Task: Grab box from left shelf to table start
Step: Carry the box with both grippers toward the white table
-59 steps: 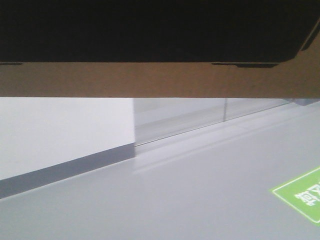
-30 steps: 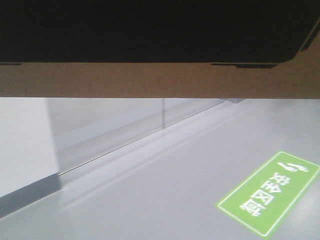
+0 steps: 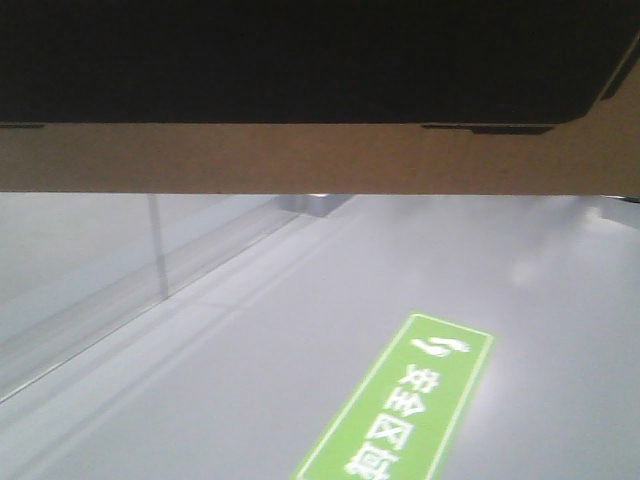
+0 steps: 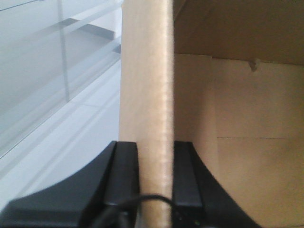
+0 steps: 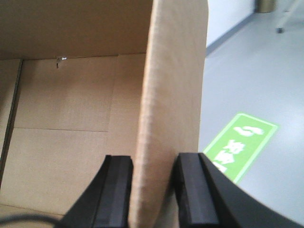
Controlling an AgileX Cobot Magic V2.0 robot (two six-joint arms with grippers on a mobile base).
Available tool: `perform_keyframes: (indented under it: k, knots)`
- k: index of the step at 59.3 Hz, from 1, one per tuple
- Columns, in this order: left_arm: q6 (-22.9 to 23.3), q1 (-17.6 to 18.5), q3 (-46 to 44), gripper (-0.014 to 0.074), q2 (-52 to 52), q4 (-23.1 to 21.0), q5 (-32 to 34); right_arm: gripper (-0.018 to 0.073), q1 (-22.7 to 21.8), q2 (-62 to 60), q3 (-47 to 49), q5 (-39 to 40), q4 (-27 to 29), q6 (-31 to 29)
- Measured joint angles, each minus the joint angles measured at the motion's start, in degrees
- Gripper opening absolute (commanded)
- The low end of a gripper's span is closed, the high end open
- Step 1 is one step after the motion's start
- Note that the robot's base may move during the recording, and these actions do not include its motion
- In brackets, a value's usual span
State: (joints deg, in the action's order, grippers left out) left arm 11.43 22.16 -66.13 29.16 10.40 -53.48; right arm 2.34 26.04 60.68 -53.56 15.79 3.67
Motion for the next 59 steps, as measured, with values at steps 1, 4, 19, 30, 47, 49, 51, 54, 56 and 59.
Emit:
perform_keyframes:
  k: [1, 4, 19, 30, 47, 49, 51, 54, 56, 59]
  knots:
    - [0.0, 0.0, 0.0, -0.0085, 0.0, 0.0, 0.0, 0.0057, 0.0, 0.0, 0.0, 0.0, 0.0, 0.0]
    - [0.0, 0.0, 0.0, -0.0085, 0.0, 0.0, 0.0, 0.0057, 0.0, 0.0, 0.0, 0.0, 0.0, 0.0]
    - [0.0, 0.0, 0.0, -0.0085, 0.0, 0.0, 0.0, 0.0057, 0.0, 0.0, 0.0, 0.0, 0.0, 0.0]
    - [0.0, 0.0, 0.0, -0.0085, 0.0, 0.0, 0.0, 0.0057, 0.0, 0.0, 0.0, 0.0, 0.0, 0.0]
    - [0.0, 0.0, 0.0, -0.0085, 0.0, 0.0, 0.0, 0.0057, 0.0, 0.0, 0.0, 0.0, 0.0, 0.0]
    - [0.0, 0.0, 0.0, -0.0085, 0.0, 0.0, 0.0, 0.0057, 0.0, 0.0, 0.0, 0.0, 0.0, 0.0]
    - [0.0, 0.0, 0.0, -0.0085, 0.0, 0.0, 0.0, 0.0057, 0.0, 0.0, 0.0, 0.0, 0.0, 0.0]
    - [0.0, 0.0, 0.0, -0.0085, 0.0, 0.0, 0.0, 0.0057, 0.0, 0.0, 0.0, 0.0, 0.0, 0.0]
    - [0.0, 0.0, 0.0, -0.0085, 0.0, 0.0, 0.0, 0.0057, 0.0, 0.0, 0.0, 0.0, 0.0, 0.0]
    - [0.0, 0.0, 0.0, -0.0085, 0.0, 0.0, 0.0, 0.0057, 0.0, 0.0, 0.0, 0.0, 0.0, 0.0]
